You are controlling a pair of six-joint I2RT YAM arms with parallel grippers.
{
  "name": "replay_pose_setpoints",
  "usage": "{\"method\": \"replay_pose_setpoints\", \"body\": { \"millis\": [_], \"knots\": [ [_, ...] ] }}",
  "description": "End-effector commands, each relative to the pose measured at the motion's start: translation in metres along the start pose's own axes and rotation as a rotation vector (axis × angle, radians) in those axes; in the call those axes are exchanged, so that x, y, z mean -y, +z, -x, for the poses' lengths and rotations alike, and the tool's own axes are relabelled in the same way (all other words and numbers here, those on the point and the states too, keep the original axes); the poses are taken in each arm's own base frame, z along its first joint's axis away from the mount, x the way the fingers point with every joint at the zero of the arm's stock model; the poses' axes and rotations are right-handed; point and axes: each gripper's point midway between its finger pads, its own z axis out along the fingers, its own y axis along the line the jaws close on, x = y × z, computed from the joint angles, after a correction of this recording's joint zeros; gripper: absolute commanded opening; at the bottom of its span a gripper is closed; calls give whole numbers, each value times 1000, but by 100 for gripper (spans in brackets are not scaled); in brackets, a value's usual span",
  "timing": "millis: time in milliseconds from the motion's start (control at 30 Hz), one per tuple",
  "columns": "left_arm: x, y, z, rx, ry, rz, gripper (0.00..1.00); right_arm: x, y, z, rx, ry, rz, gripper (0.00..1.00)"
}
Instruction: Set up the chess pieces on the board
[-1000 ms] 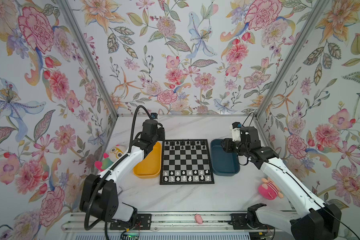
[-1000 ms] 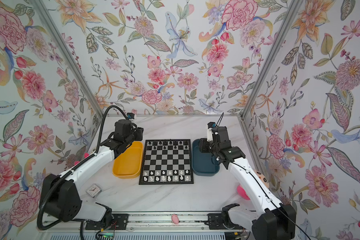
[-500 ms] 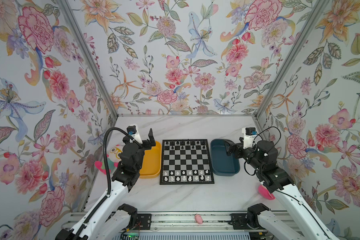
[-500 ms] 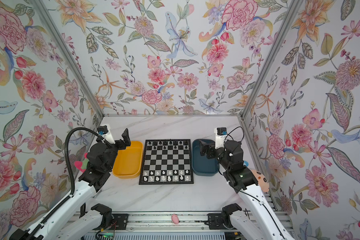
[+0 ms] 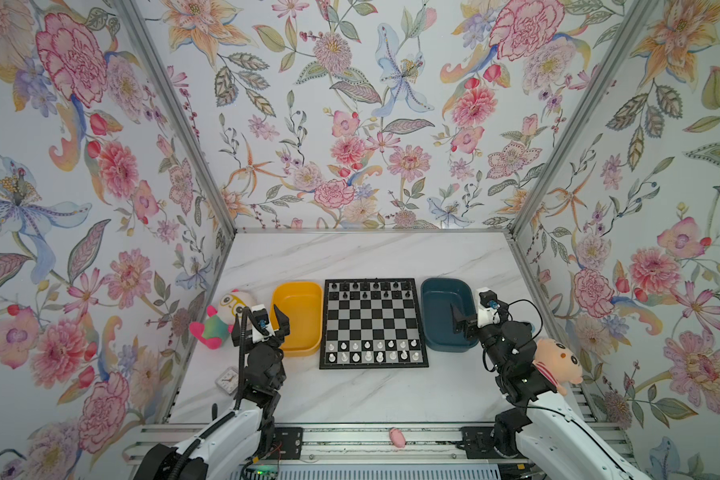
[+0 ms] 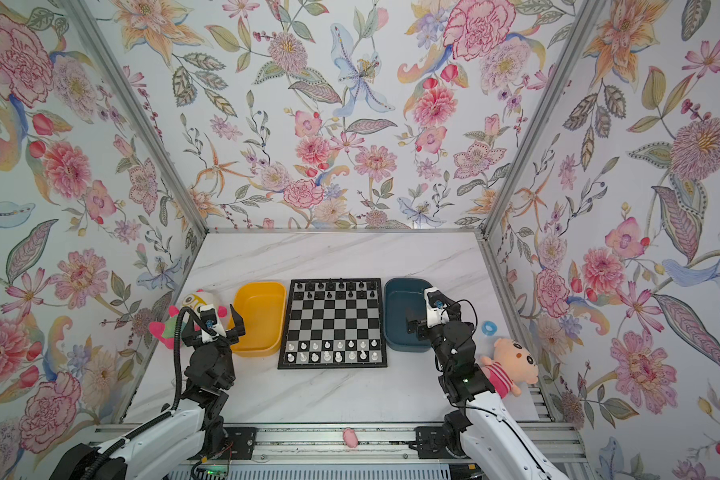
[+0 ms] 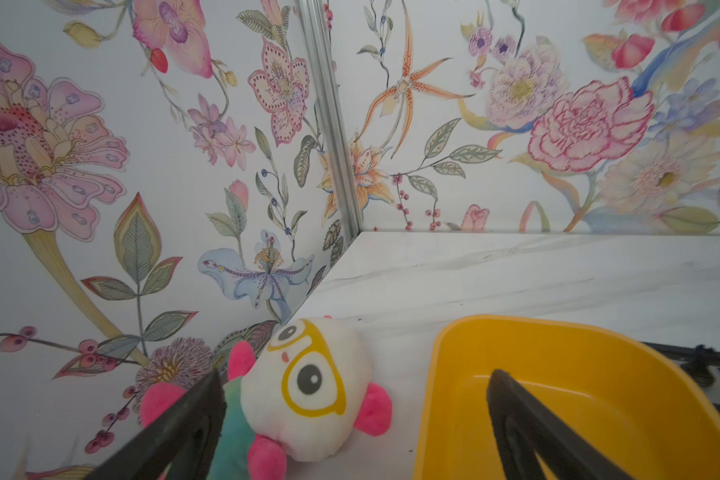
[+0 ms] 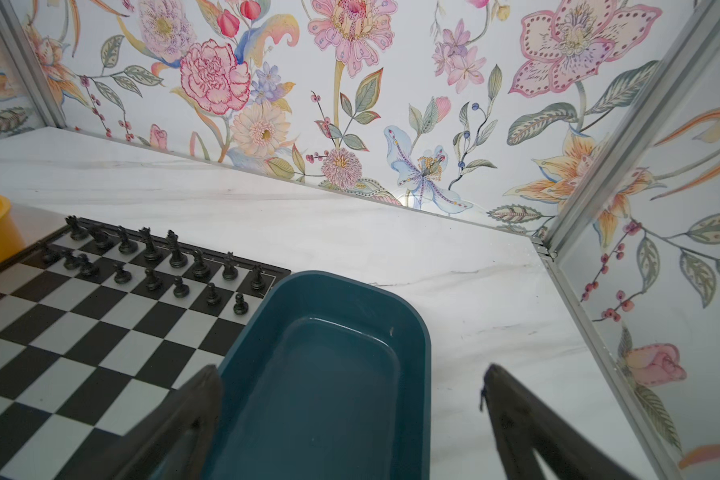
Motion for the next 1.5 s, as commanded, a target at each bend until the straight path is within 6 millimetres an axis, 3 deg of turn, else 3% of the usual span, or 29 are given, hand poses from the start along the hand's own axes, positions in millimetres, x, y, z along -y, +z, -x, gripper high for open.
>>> {"method": "replay_pose_setpoints", "body": {
  "millis": [0, 167, 700, 900, 1233, 1267, 1467],
  "knots": [
    [-16, -1, 22, 124, -54, 39, 99, 16, 3, 9, 133, -60, -91, 99],
    [-18, 6, 11, 124, -60, 44, 99, 31, 26, -19, 37, -28, -116, 99],
    [13, 31, -4, 116, -17, -28, 99, 56, 54, -53, 12, 57, -135, 99],
    [24, 41, -23, 55, 11, -63, 99, 56, 74, -75, -38, 71, -107, 99],
    [29, 71, -46, -81, 15, -70, 99, 71, 84, -82, -79, 158, -100, 99],
    [31, 78, -37, -61, -1, -73, 99, 71, 84, -83, -83, 158, -99, 99],
    [30, 78, -36, -55, -1, -71, 99, 73, 84, -84, -88, 158, -122, 99]
  ]
}}
